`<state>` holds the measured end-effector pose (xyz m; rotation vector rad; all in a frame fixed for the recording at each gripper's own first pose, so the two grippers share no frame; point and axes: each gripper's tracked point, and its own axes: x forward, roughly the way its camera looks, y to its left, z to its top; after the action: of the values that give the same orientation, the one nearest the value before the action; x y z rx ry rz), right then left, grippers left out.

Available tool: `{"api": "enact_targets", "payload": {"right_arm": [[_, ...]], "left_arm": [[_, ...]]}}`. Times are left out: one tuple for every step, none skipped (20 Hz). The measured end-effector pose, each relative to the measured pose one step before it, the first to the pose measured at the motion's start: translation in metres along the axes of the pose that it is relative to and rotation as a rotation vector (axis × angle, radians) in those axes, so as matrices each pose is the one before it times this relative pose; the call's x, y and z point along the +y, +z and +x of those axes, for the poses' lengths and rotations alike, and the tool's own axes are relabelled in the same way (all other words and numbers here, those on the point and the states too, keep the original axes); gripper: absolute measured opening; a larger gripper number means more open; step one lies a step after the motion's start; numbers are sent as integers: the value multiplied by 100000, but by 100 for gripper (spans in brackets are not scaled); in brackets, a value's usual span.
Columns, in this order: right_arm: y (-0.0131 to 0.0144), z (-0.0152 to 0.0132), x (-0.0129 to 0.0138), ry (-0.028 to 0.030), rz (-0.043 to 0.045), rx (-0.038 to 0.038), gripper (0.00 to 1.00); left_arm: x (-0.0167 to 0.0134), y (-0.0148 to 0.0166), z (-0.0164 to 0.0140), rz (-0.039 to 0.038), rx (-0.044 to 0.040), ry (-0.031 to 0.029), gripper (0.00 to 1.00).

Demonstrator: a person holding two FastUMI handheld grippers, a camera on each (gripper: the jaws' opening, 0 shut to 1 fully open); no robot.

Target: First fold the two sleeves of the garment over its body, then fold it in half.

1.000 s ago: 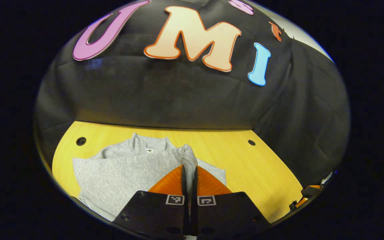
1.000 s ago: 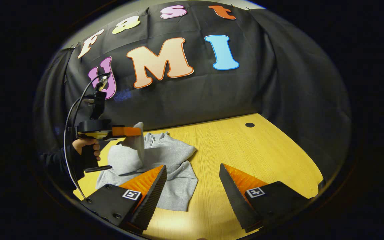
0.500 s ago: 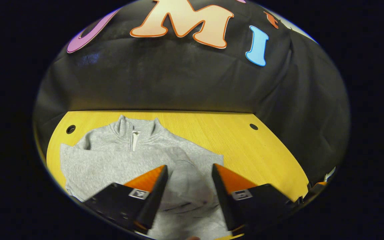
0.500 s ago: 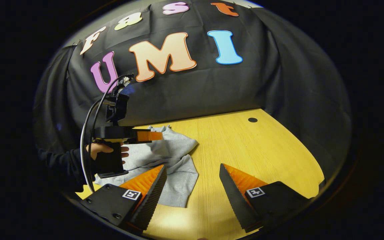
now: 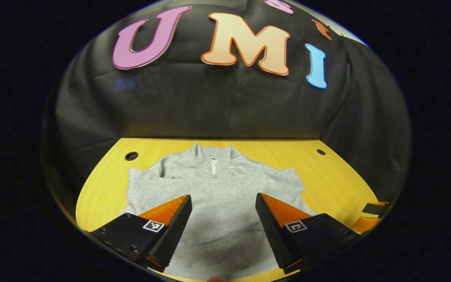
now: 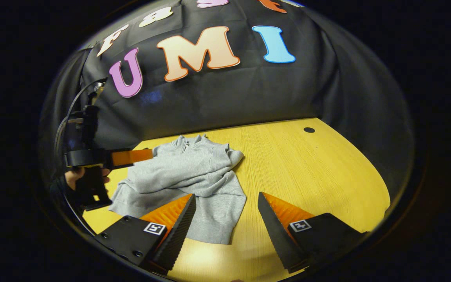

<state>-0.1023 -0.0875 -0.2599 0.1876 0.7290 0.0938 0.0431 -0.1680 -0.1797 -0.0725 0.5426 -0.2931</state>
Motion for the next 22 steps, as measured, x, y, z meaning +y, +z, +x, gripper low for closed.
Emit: {"api": "enact_targets", "payload": {"right_arm": [[-629, 838, 87, -144, -844, 993, 95], [-459, 193, 196, -67, -345, 937, 95], [-293, 330, 255, -17, -539, 790, 99], [-419, 171, 239, 24, -1029, 926, 95], [-284, 186, 276, 70, -1243, 906, 99], [-384, 180, 237, -104, -1158, 781, 99], [-204, 205, 169, -187, -987, 923, 99], [-380, 217, 81, -467, -801, 819, 99], [-343, 211, 67, -826, -608, 1077, 99], [-450, 186, 90, -705, -226, 1123, 99], [-399, 249, 62, -684, -53, 1285, 99], [-611, 331, 32, -641, -105, 1525, 99], [-424, 249, 177, -175, 10, 1269, 99], [-469, 287, 170, -120, -206, 1211, 99], [-687, 339, 82, -543, -550, 1541, 99], [-441, 189, 84, -323, -374, 1261, 99], [-415, 221, 203, 3, 18, 1295, 99], [-554, 263, 196, -181, 326, 1370, 99], [-381, 255, 198, -177, 458, 1195, 96], [-494, 276, 253, -109, 141, 1088, 99], [-531, 252, 339, -23, -295, 1342, 99], [-459, 300, 236, -118, -1088, 1232, 96]], "left_arm": [[1404, -495, -1014, 828, 348, 2212, 95], [1211, -782, -850, 792, 382, 1679, 96], [1161, -694, -884, 776, 555, 1540, 96], [1257, -1024, -780, 575, 990, 1264, 96], [1092, -987, -725, 174, 1196, 1424, 96], [1065, -1028, -679, -327, 1058, 1344, 96], [1039, -1110, -687, -656, 1272, 1142, 96], [995, -1193, -482, -490, 1702, 1336, 96], [940, -1191, -297, -590, 1849, 1503, 96], [1016, -1416, -321, -950, 2439, 1527, 96], [865, -1101, -124, -1376, 1608, 1605, 96], [759, -1113, -68, -1475, 1619, 1368, 96], [642, -1016, 149, -1068, 1727, 1196, 96], [412, -976, 182, -304, 2211, 877, 96], [424, -843, 319, 127, 1741, 872, 96], [208, -627, 129, 239, 1149, 349, 96], [79, -523, 162, 165, 1328, 19, 96], [-38, -727, 45, -413, 998, -357, 96], [-22, -450, 157, -823, 717, -507, 96], [8, -380, 103, -1157, 613, -433, 96], [4, -90, -7, -717, 35, 83, 96], [8, 147, 162, -369, -1857, -457, 97]]}}
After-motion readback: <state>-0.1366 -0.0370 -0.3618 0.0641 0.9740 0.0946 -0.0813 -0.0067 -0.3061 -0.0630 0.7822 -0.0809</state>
